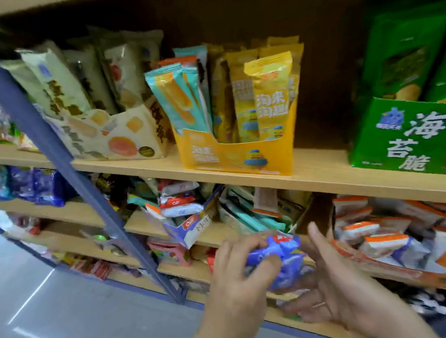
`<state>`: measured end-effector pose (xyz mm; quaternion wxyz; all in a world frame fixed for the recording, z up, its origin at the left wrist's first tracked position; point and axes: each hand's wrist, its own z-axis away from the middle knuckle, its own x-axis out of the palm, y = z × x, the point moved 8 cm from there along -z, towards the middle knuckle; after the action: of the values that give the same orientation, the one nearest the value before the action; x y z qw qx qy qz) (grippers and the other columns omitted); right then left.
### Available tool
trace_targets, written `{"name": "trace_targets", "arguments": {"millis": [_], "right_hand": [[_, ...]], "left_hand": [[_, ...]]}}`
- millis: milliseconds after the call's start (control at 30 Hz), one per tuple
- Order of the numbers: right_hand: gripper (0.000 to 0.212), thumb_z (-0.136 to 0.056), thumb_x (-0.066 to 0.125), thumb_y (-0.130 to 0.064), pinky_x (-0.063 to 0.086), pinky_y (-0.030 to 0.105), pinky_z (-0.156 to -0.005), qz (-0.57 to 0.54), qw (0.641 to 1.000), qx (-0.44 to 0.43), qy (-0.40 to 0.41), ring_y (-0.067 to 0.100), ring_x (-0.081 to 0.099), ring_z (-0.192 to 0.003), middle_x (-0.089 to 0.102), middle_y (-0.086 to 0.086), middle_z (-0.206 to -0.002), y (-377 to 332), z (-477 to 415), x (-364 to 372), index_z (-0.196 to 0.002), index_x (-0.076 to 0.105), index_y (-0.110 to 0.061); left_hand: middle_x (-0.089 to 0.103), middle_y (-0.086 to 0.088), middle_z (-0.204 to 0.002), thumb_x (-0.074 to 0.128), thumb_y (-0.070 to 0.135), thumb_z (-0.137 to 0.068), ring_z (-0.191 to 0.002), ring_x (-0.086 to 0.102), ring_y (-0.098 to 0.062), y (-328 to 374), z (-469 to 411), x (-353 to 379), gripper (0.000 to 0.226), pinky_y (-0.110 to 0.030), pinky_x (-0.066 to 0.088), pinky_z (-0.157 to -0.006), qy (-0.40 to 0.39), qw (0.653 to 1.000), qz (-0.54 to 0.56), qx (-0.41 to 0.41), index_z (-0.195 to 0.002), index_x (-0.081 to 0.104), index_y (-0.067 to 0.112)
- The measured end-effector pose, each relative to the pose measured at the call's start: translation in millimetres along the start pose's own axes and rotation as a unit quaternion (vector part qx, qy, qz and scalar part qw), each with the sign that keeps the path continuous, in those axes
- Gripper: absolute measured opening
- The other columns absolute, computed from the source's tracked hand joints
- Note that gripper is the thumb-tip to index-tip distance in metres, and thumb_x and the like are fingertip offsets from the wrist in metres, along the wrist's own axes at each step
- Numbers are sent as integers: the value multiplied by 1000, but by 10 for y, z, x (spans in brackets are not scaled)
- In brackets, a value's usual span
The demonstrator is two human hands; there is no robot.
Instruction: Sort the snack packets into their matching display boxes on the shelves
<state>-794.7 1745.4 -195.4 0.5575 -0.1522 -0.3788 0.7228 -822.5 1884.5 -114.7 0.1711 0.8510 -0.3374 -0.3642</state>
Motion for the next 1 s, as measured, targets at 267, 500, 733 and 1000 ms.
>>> {"name": "trace_targets", "arguments": {"millis": [267,500,733,1000], "right_hand": [[60,-68,73,-11,58,33,-58,-152,984,-85,-29,30,70,-75,73,22,-104,-174,-621,1298,-125,61,-26],[97,-65,88,-9,55,53,-91,-97,970,-146,169,33,73,-95,70,9,-119,-242,-978,1368,-139,35,-43],[79,-65,90,-5,59,35,-77,73,972,-156,162,14,74,-90,74,-4,-108,-350,-1358,1243,-130,50,-28],[57,-67,88,-11,55,24,-65,254,934,-201,151,4,69,-76,72,-12,-93,-566,-1557,1197,-105,57,-40]], "left_hand": [[68,-1,-90,70,9,-82,-91,65,-20,-458,340,-782,16,-32,48,-95,-49,942,-154,295,-70,64,19],[57,18,-112,58,24,-89,-98,60,-12,-1750,299,-1095,21,-22,48,-81,-41,997,-3,-65,-107,61,33],[51,-2,-107,49,8,-93,-68,53,-15,-3168,80,-738,68,-28,37,-53,-196,920,-110,-322,-150,24,34],[66,2,-101,50,20,-99,-83,62,-20,-3700,-232,-468,23,-27,42,-63,-293,888,-180,-306,-122,51,25]]}}
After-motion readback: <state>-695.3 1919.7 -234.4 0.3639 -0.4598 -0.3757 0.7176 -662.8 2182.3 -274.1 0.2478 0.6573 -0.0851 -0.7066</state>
